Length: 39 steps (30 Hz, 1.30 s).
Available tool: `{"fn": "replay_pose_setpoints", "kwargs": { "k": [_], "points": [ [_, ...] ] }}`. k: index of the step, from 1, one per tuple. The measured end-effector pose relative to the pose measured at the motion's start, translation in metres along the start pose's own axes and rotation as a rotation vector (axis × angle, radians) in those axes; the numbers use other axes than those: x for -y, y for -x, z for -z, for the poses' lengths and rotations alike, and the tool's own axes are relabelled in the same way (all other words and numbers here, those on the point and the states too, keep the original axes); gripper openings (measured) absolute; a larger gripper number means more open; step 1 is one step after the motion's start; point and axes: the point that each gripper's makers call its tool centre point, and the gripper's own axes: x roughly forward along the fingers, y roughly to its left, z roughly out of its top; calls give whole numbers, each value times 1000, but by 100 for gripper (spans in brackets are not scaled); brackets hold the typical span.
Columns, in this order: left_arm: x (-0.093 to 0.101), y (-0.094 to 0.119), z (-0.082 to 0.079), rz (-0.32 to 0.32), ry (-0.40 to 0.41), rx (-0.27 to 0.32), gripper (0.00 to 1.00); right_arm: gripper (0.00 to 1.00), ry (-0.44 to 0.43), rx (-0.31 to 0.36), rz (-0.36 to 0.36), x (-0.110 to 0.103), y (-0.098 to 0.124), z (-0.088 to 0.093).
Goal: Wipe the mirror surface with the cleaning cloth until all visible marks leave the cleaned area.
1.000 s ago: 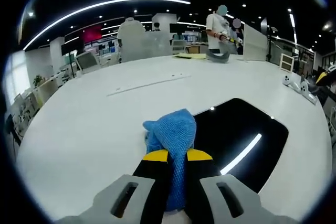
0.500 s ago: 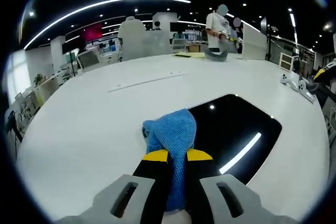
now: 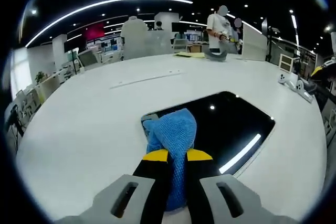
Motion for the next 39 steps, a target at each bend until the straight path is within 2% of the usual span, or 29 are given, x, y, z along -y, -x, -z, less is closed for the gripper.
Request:
{"fn": "replay_pose_setpoints", "kwargs": {
  "k": [21,39],
  "points": [
    [11,21,12,-7,-1,-12,7,100,26,14,11,-8,15,-1],
    [8,20,16,-19,2,-13,7,100,15,18,19,-6,23,4]
  ]
}}
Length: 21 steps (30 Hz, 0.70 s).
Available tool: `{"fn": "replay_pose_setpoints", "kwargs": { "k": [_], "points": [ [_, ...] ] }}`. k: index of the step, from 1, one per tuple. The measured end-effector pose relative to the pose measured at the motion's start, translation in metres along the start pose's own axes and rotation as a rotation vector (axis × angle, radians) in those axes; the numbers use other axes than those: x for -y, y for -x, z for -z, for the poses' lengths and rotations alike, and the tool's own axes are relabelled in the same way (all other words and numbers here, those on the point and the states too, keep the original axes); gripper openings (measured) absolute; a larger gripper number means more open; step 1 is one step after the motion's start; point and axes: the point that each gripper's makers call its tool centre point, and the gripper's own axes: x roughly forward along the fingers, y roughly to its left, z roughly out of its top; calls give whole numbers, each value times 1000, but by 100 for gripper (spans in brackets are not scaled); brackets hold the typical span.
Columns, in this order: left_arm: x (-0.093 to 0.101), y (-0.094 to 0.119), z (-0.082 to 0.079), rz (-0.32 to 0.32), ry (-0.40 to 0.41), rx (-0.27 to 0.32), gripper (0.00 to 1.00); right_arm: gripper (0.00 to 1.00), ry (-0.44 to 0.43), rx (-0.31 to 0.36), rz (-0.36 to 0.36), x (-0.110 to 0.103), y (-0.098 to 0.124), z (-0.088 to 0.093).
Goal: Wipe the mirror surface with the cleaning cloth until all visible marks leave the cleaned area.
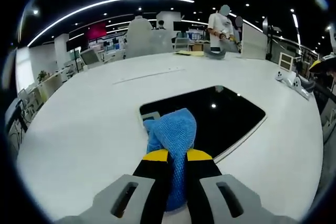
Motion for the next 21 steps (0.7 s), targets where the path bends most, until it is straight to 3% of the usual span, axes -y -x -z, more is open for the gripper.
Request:
{"fn": "replay_pose_setpoints", "kwargs": {
  "k": [21],
  "points": [
    [-1,-2,2,0,-2,2,7,100,-4,0,-5,1,-2,0]
  ]
}}
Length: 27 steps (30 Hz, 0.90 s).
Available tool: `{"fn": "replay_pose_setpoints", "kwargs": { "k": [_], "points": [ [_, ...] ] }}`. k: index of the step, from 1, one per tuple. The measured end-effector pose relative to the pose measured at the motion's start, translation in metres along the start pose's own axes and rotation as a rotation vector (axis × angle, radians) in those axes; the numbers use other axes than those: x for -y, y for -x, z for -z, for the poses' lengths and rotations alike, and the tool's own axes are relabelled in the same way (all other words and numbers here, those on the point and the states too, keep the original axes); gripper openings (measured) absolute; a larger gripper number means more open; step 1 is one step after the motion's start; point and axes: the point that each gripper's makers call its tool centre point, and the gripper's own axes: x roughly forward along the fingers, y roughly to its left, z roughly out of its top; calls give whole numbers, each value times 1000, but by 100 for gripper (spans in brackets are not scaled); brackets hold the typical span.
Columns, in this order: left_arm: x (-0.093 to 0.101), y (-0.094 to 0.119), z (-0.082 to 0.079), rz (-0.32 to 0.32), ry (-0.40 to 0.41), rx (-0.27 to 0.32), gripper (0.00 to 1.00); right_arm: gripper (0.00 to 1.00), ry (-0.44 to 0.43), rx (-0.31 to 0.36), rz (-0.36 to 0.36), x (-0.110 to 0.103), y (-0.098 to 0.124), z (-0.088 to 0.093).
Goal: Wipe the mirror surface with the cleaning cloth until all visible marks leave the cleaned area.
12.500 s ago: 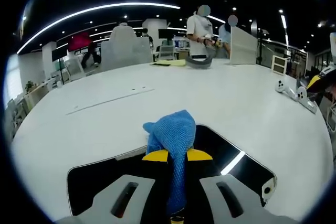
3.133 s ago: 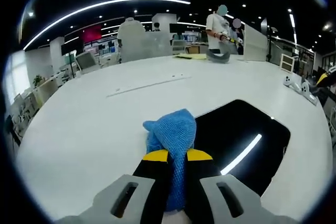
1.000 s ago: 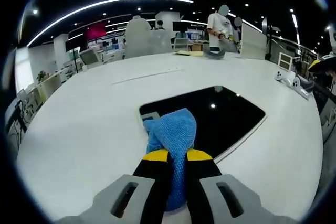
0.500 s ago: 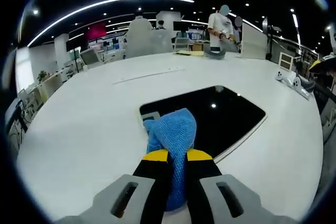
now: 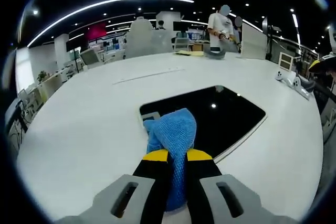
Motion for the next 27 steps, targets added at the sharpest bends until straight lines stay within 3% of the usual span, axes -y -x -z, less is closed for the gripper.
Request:
{"fn": "replay_pose_setpoints", "kwargs": {
  "k": [27],
  "points": [
    [0,0,-1,20,13,1,7,100,-19,-13,1,4,-10,1]
  ]
}}
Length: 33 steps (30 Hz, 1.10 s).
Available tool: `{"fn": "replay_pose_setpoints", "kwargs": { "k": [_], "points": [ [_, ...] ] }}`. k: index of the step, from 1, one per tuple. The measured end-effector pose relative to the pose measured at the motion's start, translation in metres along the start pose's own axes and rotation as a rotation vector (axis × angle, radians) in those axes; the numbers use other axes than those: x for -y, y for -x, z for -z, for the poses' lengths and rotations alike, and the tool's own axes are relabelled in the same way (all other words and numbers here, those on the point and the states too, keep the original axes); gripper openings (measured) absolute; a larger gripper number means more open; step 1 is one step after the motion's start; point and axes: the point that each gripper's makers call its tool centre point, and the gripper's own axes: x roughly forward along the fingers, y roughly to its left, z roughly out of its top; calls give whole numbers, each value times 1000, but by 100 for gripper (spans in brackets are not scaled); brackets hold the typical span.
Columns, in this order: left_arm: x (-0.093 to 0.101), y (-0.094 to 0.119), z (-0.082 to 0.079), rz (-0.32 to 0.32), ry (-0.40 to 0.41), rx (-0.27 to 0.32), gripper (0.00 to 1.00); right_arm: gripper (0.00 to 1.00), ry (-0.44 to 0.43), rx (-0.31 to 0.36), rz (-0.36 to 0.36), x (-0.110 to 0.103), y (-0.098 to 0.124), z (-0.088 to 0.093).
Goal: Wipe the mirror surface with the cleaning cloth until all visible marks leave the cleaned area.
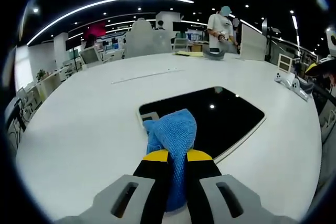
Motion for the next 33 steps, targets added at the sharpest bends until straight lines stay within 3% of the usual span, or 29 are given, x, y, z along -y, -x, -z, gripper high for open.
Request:
{"fn": "replay_pose_setpoints", "kwargs": {
  "k": [5,7,11,14,33],
  "points": [
    [-4,1,-6,9,1,7,7,100,2,-6,-3,0,-2,0],
    [-10,3,-21,-3,49,58,7,100,0,-7,-2,0,-2,0],
    [-14,9,-49,-11,7,99,7,100,1,-8,-3,0,-4,0],
    [-11,11,-62,2,-29,118,7,100,1,-8,-8,-2,-6,0],
    [-28,26,-58,-40,-13,119,7,100,-14,0,-20,-5,-9,-1]
  ]
}}
